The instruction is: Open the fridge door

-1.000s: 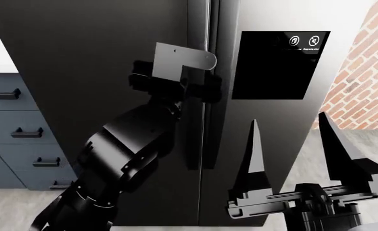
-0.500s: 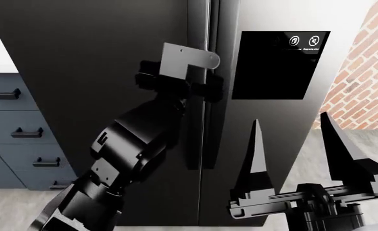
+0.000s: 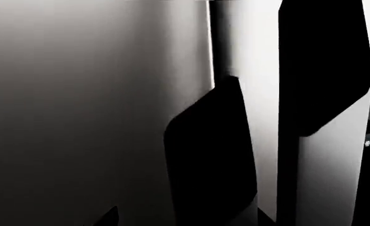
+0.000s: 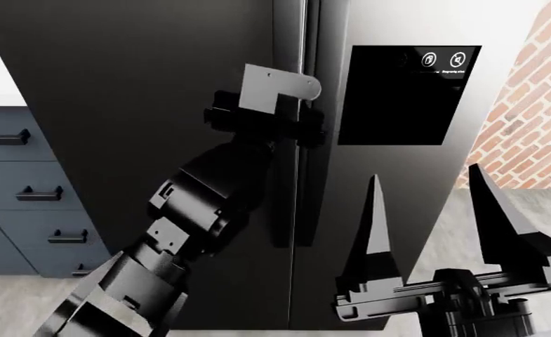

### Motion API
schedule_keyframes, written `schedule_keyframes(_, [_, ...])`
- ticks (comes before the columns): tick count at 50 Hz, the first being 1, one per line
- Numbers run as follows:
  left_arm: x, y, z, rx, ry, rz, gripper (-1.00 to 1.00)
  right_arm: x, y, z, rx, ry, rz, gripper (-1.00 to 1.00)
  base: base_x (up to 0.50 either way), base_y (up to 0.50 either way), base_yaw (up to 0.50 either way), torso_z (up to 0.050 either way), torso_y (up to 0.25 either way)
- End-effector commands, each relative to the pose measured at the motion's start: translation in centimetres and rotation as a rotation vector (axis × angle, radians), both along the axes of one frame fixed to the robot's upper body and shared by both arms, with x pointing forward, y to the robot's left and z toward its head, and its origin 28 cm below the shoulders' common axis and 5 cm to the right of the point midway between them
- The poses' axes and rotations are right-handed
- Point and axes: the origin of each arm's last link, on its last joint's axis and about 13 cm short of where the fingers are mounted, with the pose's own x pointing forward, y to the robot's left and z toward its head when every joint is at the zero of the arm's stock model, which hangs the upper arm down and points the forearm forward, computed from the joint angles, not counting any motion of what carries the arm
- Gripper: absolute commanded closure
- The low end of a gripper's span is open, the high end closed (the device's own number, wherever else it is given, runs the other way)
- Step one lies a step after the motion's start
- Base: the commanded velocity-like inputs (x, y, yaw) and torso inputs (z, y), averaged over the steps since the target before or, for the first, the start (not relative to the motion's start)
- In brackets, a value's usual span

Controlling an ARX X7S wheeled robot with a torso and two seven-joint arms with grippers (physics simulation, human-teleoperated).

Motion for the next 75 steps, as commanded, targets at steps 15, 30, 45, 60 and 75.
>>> schedule_keyframes(15, [-0.2, 0.9, -0.2, -0.013, -0.013, 0.043, 1.0, -0.7, 0.0, 1.0, 0.0, 0.004, 0.003, -1.0, 0.0, 0.0, 0.0, 0.0, 0.0])
schedule_keyframes(30, [-7.6, 4.1, 4.7, -0.08, -0.192, 0.003, 1.0, -0.7, 0.1, 1.1, -0.001, 0.004, 0.002, -1.0, 0.0, 0.0, 0.0, 0.0, 0.002])
schedule_keyframes(45, [-12.5, 8.7, 6.4, -0.057, -0.36, 0.005, 1.0, -0.8, 0.1, 1.2, -0.006, -0.001, -0.003, -1.0, 0.0, 0.0, 0.0, 0.002, 0.007])
schedule_keyframes(60, [-15.1, 13.2, 7.4, -0.082, -0.422, 0.066, 1.0, -0.8, 0.1, 1.1, -0.006, 0.002, 0.0, -1.0, 0.0, 0.0, 0.0, 0.003, 0.008])
schedule_keyframes(75, [-17.8, 16.7, 7.9, -0.087, -0.458, 0.244, 1.0, -0.5, 0.1, 1.0, -0.001, 0.01, 0.004, -1.0, 0.0, 0.0, 0.0, 0.003, 0.007])
